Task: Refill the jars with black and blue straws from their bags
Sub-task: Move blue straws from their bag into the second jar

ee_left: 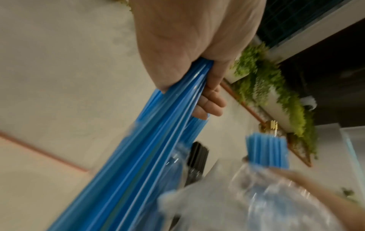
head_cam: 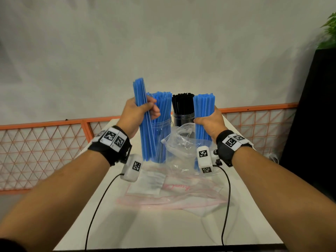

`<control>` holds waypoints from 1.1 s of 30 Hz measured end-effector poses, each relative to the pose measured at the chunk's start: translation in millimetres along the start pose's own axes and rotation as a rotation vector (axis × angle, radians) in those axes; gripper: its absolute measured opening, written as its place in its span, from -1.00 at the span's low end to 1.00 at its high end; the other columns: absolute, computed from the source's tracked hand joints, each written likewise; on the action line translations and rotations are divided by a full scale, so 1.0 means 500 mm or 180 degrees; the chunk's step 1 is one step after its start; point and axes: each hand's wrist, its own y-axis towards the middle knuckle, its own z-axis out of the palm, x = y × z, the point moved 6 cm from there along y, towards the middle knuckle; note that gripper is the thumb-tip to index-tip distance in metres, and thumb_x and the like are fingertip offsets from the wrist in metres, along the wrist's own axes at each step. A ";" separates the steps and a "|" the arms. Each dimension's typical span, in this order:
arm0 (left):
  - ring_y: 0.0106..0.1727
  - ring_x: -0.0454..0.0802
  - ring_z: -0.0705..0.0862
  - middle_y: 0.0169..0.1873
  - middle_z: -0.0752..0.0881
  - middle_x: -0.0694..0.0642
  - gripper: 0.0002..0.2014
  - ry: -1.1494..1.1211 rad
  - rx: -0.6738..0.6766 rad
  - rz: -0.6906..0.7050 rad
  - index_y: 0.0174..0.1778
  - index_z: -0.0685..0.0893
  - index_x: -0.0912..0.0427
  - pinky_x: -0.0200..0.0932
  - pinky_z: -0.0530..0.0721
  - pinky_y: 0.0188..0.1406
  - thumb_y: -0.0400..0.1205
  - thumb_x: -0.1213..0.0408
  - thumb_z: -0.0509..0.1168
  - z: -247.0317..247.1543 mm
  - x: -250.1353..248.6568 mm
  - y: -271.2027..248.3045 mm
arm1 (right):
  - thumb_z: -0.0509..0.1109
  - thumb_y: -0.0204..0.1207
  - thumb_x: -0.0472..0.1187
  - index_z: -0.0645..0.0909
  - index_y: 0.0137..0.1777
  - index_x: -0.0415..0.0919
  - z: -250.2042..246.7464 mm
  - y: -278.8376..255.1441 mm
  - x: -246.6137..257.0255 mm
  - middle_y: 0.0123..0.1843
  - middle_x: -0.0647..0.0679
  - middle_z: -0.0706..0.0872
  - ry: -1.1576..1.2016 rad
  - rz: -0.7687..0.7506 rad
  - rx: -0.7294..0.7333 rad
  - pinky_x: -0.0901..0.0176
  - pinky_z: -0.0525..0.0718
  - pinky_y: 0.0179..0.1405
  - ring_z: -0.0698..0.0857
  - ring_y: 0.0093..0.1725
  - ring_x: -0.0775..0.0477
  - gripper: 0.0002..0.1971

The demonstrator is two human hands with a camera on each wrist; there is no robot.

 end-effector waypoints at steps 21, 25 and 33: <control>-0.63 -0.08 0.29 -0.63 0.33 0.01 -0.72 0.0027 -0.0308 -0.0611 -0.26 0.52 0.12 -0.22 0.41 -0.59 0.64 0.07 0.41 -0.010 0.204 -0.050 | 0.56 0.32 -0.41 0.47 -0.10 0.08 0.002 -0.009 0.001 -0.14 0.01 0.66 0.0098 -0.0095 0.0005 0.37 0.66 -0.34 0.71 -0.15 0.09 -0.59; -0.65 -0.10 0.26 -0.65 0.30 -0.01 -0.68 -0.0194 -0.0432 -0.0672 -0.36 0.47 0.08 -0.22 0.35 -0.61 0.67 0.17 0.39 -0.030 0.221 -0.055 | 0.56 0.33 -0.41 0.48 -0.06 0.09 0.002 -0.007 -0.002 -0.13 0.03 0.67 0.0110 -0.0091 -0.0002 0.34 0.66 -0.30 0.71 -0.13 0.09 -0.57; -0.65 -0.11 0.27 -0.66 0.31 -0.02 -0.63 -0.0343 -0.0512 -0.0697 -0.42 0.43 0.05 -0.21 0.36 -0.59 0.70 0.18 0.35 -0.039 0.238 -0.065 | 0.57 0.32 -0.38 0.48 -0.05 0.12 0.002 -0.007 -0.006 -0.12 0.05 0.68 0.0044 -0.0104 -0.0010 0.32 0.65 -0.29 0.71 -0.11 0.11 -0.57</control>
